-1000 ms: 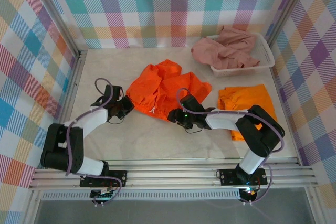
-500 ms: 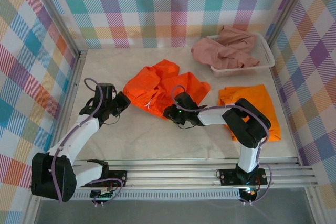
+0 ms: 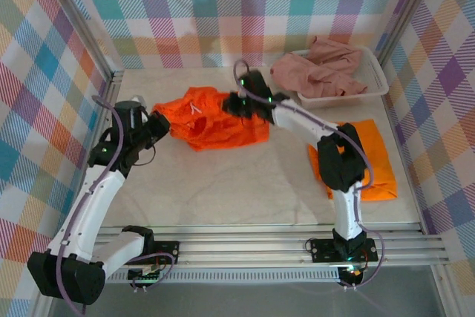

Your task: Fold and stack the shorts

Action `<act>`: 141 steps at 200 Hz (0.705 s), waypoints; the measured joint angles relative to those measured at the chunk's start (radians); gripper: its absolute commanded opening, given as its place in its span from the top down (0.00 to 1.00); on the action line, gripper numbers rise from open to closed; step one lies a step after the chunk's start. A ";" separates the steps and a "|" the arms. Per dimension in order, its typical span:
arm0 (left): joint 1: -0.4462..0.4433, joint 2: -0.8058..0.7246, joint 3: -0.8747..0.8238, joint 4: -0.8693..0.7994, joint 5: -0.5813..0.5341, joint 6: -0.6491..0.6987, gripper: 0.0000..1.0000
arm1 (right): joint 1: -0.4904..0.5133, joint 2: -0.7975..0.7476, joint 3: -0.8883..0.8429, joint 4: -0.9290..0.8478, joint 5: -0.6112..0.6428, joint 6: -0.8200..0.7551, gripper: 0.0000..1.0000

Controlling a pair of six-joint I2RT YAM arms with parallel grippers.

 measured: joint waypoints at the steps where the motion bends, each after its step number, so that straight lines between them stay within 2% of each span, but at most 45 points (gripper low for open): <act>1: 0.000 0.000 0.007 -0.003 -0.003 0.002 1.00 | -0.002 0.010 0.030 -0.007 -0.003 -0.004 1.00; 32: 0.003 -0.002 0.185 -0.060 -0.072 0.067 1.00 | -0.022 0.294 0.739 -0.180 -0.129 -0.124 1.00; 48: 0.003 -0.015 0.261 -0.060 -0.092 0.101 1.00 | -0.029 0.373 0.950 -0.181 -0.193 -0.134 1.00; 82: -0.007 -0.128 0.301 -0.018 -0.068 0.153 1.00 | -0.048 0.341 0.908 -0.077 -0.318 -0.129 1.00; 101: -0.066 -0.194 0.242 0.053 -0.047 0.159 1.00 | -0.067 0.325 0.883 -0.073 -0.369 -0.163 1.00; 117: -0.178 -0.243 0.132 0.119 -0.051 0.161 1.00 | -0.086 0.315 0.880 -0.072 -0.411 -0.182 1.00; 141: -0.425 -0.250 -0.058 0.235 -0.134 0.163 1.00 | -0.135 0.292 0.874 -0.085 -0.454 -0.211 0.97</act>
